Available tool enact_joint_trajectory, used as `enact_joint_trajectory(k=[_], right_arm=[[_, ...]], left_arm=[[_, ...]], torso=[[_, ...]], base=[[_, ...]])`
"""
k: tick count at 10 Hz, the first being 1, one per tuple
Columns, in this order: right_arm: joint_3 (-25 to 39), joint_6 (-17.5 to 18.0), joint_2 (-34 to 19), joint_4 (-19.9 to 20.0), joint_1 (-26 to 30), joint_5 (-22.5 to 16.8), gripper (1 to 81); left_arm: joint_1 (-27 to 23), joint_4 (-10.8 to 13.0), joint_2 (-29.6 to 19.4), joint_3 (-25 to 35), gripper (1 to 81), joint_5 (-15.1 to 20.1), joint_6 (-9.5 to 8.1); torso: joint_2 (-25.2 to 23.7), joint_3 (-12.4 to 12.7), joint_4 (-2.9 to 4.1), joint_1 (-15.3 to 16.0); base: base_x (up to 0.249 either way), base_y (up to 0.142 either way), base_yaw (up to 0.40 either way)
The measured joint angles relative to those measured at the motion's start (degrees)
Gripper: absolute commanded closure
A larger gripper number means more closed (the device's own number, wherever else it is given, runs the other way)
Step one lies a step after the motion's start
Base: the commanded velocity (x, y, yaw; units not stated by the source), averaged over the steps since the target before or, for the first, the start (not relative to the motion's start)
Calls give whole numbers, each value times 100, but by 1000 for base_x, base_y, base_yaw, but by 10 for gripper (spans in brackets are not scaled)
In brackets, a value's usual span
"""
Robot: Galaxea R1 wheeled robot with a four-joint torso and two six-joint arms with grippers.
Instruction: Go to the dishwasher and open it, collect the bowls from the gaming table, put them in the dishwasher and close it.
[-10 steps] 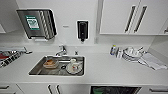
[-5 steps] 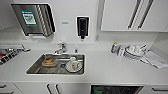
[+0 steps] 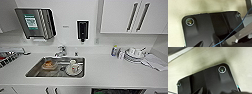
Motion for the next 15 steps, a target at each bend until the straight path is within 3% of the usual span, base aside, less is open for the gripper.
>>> enact_joint_trajectory(k=[3,5,9,12,14,15], right_arm=[[88,132,-2,831,380,-17,10],[156,228,-9,1207,433,276,10],[1146,650,-378,1220,923,905,10],[2565,819,-1012,1301,1819,1331,10],[3432,841,-1337,1245,1924,1456,10],[3732,852,-1362,1209,1888,1453,10]], left_arm=[[49,4,-59,0,10,-2,-4],[115,20,-69,-2,10,0,2],[333,279,-185,-2,10,5,22],[302,297,-102,5,10,-13,22],[295,255,-72,2,10,-11,18],[273,124,-30,2,10,6,16]], torso=[[-341,0,0,212],[-354,0,0,221],[-356,0,0,221],[-356,0,0,225],[-356,0,0,227],[-356,0,0,227]], base=[[0,0,0],[0,0,0],[0,0,0],[0,0,0],[0,0,0],[0,0,0]])
